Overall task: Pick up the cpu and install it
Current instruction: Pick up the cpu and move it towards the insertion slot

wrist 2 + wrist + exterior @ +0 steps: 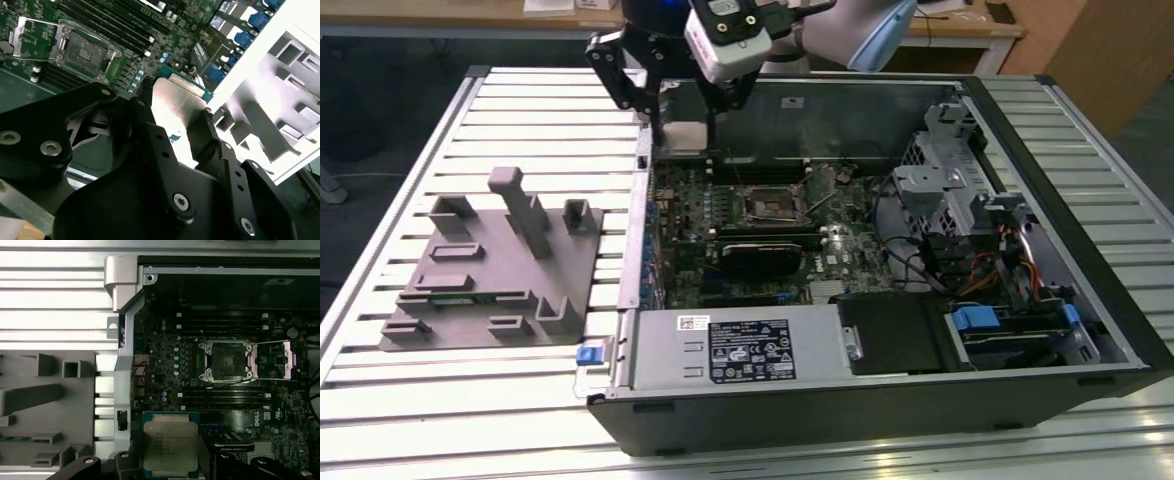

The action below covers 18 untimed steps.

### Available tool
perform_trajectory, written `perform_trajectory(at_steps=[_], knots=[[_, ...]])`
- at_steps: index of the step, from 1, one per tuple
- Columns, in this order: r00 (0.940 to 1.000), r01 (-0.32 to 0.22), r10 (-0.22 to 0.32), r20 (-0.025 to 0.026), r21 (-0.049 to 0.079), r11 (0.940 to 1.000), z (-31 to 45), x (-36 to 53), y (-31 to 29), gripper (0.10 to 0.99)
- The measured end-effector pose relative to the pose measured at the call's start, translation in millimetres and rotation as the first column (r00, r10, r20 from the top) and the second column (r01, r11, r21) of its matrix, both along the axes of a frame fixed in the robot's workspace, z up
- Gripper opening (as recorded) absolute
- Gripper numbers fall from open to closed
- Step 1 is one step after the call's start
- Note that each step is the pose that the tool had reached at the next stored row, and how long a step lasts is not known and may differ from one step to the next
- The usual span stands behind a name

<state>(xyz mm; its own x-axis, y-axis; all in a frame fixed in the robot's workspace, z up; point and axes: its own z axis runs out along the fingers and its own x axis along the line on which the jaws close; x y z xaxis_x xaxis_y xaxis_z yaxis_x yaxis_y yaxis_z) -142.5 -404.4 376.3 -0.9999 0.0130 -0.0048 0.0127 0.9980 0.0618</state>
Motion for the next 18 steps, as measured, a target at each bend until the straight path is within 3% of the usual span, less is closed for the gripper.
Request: perform_trajectory(at_steps=[5,18], knots=[[1.0000,0.000,0.000,0.0000,0.000,1.0000,-0.3,7.9,2.4,0.529],[1.0000,0.000,0.000,0.0000,0.000,1.0000,-1.5,29.8,16.5,0.529]])
